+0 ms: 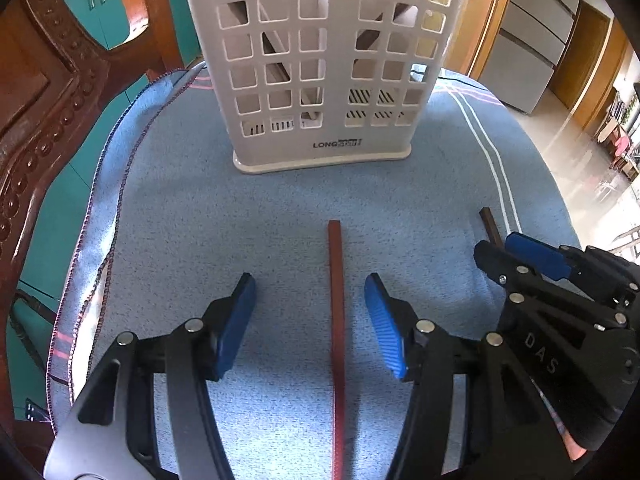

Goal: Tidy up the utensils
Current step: 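Close right gripper on a dark brown chopstick while left gripper closes on a red chopstick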

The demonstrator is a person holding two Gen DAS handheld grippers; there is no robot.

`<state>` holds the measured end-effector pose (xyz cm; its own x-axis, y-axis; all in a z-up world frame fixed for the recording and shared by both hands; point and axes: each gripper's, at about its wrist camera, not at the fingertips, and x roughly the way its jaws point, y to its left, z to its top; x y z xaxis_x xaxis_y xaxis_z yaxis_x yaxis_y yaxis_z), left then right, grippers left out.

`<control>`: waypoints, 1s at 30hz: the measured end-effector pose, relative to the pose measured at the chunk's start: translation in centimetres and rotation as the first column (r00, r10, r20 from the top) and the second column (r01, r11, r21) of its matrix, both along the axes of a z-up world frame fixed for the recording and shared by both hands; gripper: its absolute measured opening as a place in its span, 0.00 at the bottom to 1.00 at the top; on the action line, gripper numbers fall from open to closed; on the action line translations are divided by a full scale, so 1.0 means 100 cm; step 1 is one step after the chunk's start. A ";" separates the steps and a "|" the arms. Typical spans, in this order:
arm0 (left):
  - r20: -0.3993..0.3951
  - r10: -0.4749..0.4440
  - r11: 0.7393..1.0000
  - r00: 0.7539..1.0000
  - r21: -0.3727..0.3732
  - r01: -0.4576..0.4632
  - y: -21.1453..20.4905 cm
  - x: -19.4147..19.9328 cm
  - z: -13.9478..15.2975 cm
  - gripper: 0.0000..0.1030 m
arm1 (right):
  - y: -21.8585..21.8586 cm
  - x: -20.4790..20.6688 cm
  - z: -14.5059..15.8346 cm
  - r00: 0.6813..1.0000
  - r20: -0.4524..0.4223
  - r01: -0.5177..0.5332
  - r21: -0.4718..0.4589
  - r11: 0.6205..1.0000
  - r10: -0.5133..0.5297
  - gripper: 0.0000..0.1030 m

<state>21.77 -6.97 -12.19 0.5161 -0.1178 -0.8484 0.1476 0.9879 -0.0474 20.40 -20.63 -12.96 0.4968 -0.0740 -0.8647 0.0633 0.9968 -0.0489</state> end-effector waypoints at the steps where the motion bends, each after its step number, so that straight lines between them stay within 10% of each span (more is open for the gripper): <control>1: 0.001 0.000 1.000 1.000 0.002 0.000 -0.001 0.000 0.000 0.55 | 0.000 0.000 0.000 1.000 0.000 -0.001 0.000 1.000 0.001 0.29; 30: 0.000 0.001 1.000 1.000 0.013 -0.001 -0.008 -0.001 -0.002 0.60 | -0.001 0.000 0.000 1.000 -0.002 -0.001 -0.003 1.000 0.001 0.33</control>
